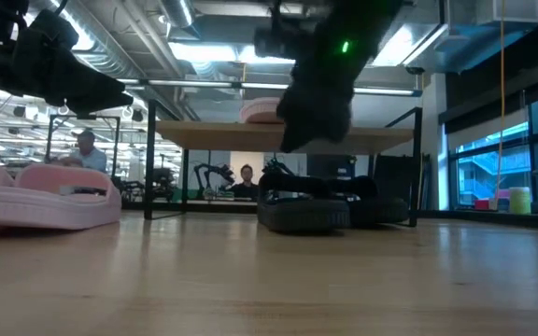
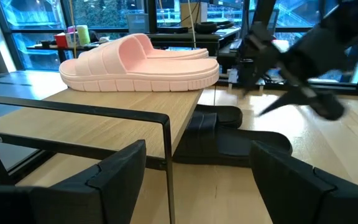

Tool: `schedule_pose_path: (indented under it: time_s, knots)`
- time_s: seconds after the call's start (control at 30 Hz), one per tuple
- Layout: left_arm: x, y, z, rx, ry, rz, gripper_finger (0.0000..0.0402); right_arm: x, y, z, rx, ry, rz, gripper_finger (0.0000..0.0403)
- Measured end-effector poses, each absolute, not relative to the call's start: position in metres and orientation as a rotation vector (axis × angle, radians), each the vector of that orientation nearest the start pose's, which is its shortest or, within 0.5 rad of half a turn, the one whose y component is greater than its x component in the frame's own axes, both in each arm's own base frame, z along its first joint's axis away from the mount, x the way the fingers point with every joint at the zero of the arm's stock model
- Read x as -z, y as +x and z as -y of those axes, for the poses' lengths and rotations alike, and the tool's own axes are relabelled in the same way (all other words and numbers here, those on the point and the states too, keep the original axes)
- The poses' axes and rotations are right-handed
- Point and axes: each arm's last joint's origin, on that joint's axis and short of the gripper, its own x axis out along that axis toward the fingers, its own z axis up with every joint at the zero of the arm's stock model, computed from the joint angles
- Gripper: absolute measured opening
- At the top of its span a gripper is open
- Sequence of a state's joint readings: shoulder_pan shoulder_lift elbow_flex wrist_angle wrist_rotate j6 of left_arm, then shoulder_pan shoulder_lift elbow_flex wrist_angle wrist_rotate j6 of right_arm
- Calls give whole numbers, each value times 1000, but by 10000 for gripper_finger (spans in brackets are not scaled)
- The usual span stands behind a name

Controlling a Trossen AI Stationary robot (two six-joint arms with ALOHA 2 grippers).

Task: Pick and place slides into the shelf
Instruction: Put the black slide under the shelf

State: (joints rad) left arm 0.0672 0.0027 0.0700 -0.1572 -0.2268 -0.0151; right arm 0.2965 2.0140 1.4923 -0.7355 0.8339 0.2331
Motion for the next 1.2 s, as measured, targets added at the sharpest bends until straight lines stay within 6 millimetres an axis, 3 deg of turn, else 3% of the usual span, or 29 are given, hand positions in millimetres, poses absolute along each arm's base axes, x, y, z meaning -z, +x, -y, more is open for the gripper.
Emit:
schedule_pose_path:
  time_s: [0.17,0.3,0.53,0.87,1.2]
  knots:
    - [-172,91,-13,-294,-8,-87,276,-204,389,-124,291,-341,-1115,181]
    - [-172,91,-13,-295,-8,-87,276,-204,385,-135,77,-210,-1205,181]
    - [-172,91,-13,-294,-8,-88,276,-178,381,-140,-132,-110,-1224,181]
    - [-172,91,-13,-294,-7,-87,276,-150,378,-115,-70,-59,-1239,182]
    - [-172,91,-13,-294,-6,-88,276,-148,385,-89,1,-33,-1225,182]
